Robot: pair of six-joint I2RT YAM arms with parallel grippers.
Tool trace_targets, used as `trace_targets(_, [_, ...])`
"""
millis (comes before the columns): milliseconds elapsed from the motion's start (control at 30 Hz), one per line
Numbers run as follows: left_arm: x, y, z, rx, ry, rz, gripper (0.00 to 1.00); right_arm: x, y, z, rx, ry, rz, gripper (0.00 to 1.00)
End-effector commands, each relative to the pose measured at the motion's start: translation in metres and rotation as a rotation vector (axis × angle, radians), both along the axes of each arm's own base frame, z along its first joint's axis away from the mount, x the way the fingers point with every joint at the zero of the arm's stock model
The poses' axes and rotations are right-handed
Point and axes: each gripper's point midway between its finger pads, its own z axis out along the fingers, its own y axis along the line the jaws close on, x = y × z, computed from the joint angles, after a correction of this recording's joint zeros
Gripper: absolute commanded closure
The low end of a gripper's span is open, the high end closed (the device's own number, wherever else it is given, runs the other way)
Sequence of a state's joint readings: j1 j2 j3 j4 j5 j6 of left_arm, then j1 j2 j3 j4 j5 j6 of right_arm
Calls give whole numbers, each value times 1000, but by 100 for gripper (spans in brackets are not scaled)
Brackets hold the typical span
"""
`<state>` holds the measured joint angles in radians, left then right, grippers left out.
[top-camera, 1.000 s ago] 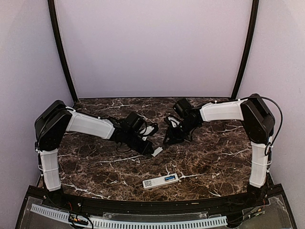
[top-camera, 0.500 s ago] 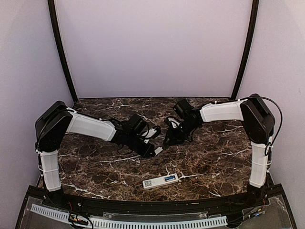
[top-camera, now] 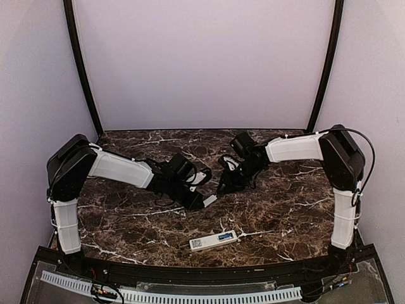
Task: Load the batteries into the remote control
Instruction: Adjust the battery cover at the center of the board.
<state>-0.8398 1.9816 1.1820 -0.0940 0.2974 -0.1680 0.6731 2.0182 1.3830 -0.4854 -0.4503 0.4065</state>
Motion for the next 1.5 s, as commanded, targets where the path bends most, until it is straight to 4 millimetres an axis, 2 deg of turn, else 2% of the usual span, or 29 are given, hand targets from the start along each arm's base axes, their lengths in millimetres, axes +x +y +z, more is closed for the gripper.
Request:
trace_targets(0, [-15,16,-24,54,53,2,100,1,0,-6,8,17,-8,69])
trace_targets(200, [-15,15,-23,51,55,-3,100,2,2,-4,12,14,-4,69])
trace_targets(267, [-13,11,-13,38,48,-9,100,2,1,-4,9,15,-3,69])
trace_targets(367, [-4,0,21,-24,-11,-18,100,1,0,-4,7,14,-3,69])
trace_targets(433, [5,-4,37,-41,-58,-14,100,1,0,-4,7,15,-2,69])
trace_targets(500, [9,-8,41,-45,-78,-18,100,1,0,-5,7,14,-3,69])
trace_targets(833, [11,-13,15,-30,-41,-14,100,2,1,-6,6,15,-2,69])
trace_targets(1200, [-11,13,-23,48,35,4,100,1,2,-8,13,22,-3,69])
trace_targets(1333, [-13,18,-30,59,37,12,100,0,6,-7,37,28,9,67])
trace_targets(1467, [-14,21,-28,62,35,15,100,-1,5,-9,33,39,10,66])
